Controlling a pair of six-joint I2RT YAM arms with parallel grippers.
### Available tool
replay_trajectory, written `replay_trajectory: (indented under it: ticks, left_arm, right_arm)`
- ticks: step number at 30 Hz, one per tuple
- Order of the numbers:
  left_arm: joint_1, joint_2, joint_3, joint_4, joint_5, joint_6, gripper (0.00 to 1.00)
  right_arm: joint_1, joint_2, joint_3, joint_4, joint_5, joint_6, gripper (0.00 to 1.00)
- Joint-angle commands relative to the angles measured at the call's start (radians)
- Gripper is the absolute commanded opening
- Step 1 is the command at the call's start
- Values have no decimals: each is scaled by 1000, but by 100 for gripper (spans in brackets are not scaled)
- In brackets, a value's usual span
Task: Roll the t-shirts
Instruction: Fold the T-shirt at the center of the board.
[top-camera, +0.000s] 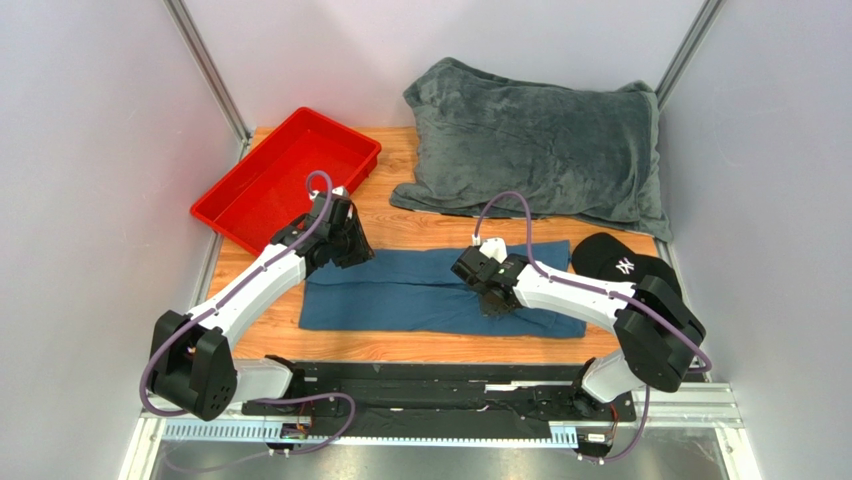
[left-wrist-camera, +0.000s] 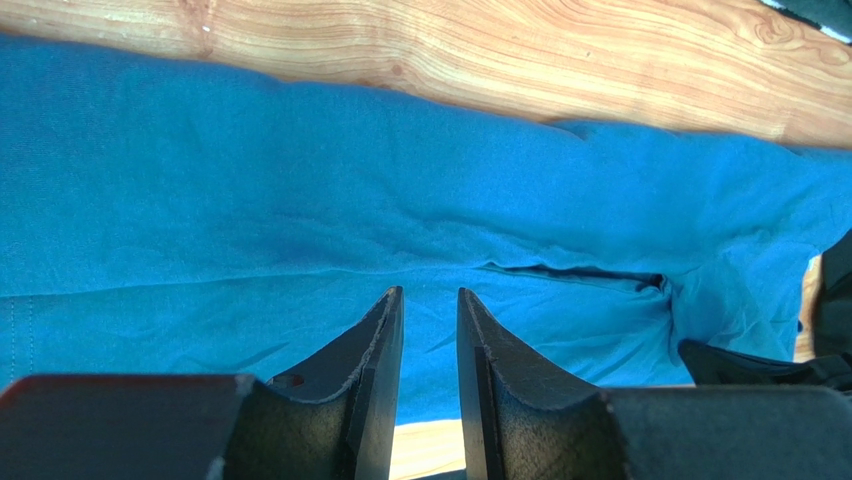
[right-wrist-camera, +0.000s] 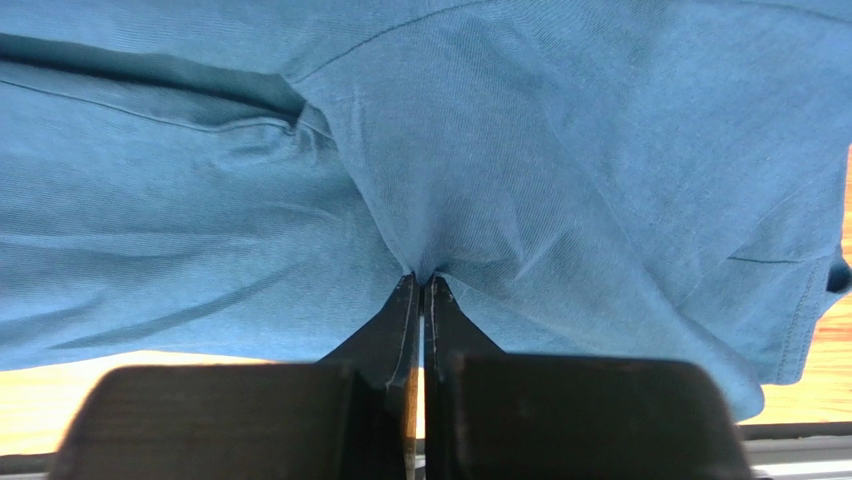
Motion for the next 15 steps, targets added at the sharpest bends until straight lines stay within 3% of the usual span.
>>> replay_trajectory:
  ticks: [1,7,13,15]
  left_arm:
    - [9,7,37,27,14,25,34]
    - [11,13,45,28,25,35,34]
    - [11,28,48,33,52,43,34]
    - [11,28,45,39,72,51,35]
  right_arm:
    - [-7,-32,87,-34,26,-7,0]
    - [-36,-110,156,-64,-101,-47,0]
    - [-48,-91,159,-64,-178,-50,0]
    - [-50,-78,153,-63,-196,-55,5]
